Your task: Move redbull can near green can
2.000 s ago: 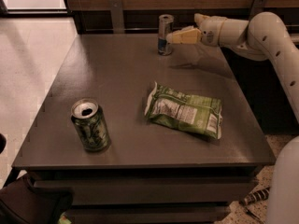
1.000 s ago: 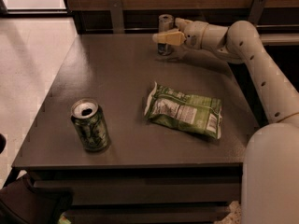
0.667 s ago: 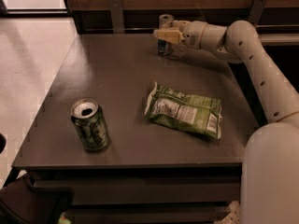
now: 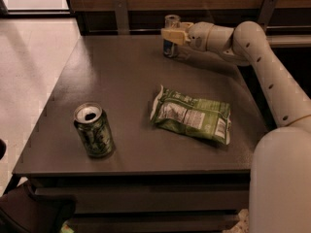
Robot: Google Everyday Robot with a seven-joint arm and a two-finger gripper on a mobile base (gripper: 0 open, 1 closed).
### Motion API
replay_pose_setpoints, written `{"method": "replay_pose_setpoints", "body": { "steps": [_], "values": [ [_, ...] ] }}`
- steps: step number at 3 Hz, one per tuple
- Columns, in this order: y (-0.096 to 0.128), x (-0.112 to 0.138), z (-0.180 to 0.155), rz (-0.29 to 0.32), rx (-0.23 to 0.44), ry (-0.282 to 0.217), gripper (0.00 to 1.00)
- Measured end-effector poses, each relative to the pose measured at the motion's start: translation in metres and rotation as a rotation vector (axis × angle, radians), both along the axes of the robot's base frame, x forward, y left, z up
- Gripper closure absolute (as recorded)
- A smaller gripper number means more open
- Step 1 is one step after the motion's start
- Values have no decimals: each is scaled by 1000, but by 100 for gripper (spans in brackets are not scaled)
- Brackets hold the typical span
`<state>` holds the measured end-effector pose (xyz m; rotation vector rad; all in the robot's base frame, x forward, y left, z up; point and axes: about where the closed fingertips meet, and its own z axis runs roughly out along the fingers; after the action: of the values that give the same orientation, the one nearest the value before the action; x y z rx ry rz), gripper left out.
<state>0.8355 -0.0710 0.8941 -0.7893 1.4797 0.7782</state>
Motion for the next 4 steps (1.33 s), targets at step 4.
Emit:
{"method": "replay_pose_setpoints", "body": {
  "steps": [4],
  "values": [
    [-29,-74,92,35,26,-11,100]
  ]
}}
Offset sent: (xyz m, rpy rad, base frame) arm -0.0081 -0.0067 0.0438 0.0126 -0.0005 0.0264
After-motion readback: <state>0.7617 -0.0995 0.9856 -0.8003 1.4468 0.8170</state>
